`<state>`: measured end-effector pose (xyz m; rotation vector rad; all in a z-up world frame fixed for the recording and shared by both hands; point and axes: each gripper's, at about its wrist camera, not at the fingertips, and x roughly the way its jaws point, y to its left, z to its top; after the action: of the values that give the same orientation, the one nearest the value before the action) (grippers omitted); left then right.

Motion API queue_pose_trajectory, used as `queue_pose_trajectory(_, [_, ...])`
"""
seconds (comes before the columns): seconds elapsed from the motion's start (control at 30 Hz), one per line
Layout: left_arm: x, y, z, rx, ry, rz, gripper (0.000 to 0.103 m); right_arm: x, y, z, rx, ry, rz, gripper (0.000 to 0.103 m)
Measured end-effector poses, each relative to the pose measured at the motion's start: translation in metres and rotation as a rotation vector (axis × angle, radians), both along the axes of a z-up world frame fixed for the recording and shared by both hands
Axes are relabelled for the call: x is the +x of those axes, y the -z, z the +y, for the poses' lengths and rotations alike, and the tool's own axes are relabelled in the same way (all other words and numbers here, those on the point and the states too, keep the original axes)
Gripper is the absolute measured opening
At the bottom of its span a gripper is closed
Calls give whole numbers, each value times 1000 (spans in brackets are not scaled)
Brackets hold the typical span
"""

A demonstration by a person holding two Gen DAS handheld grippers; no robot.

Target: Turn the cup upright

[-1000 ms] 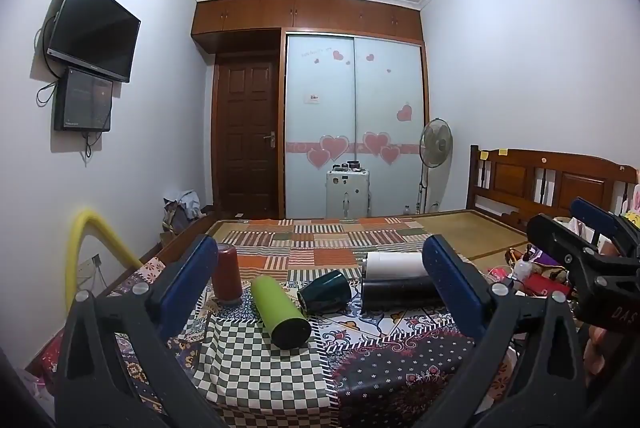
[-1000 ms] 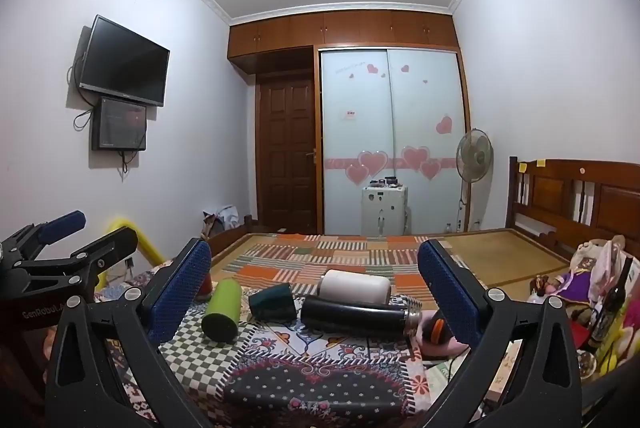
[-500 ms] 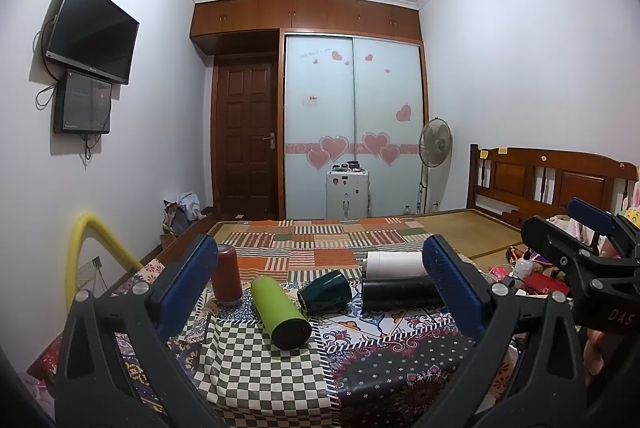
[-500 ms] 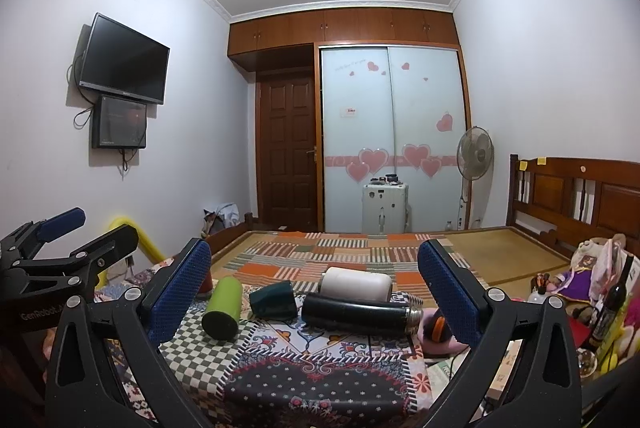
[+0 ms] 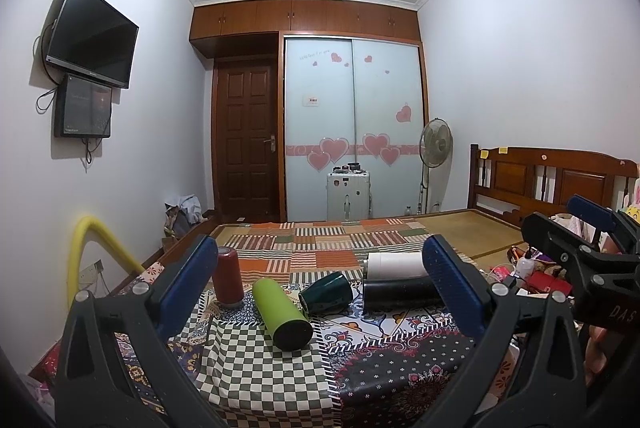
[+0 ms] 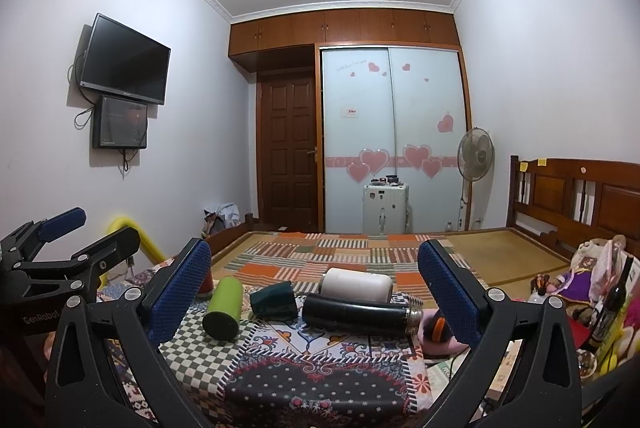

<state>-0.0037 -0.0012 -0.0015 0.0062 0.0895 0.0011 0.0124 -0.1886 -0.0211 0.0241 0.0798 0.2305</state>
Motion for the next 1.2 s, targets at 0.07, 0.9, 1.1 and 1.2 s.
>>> queue_pose_trajectory(0.07, [0,0,0,0,1,1,103,0,0,0,1,-1,1,103])
queue_pose_trajectory(0.9, [-5,-4,0,2,-1,-12,103,-1,-2,-1,2,0,-1,103])
queue_pose_trajectory(1.1, [-5,-5,1,-1,-1,-11,103,-2,-2,-1,2,-1,-1,103])
queue_pose_trajectory(1.2, [-4,-4,2,-4,0,-7,103,-4,-4,-1,0,-1,1,103])
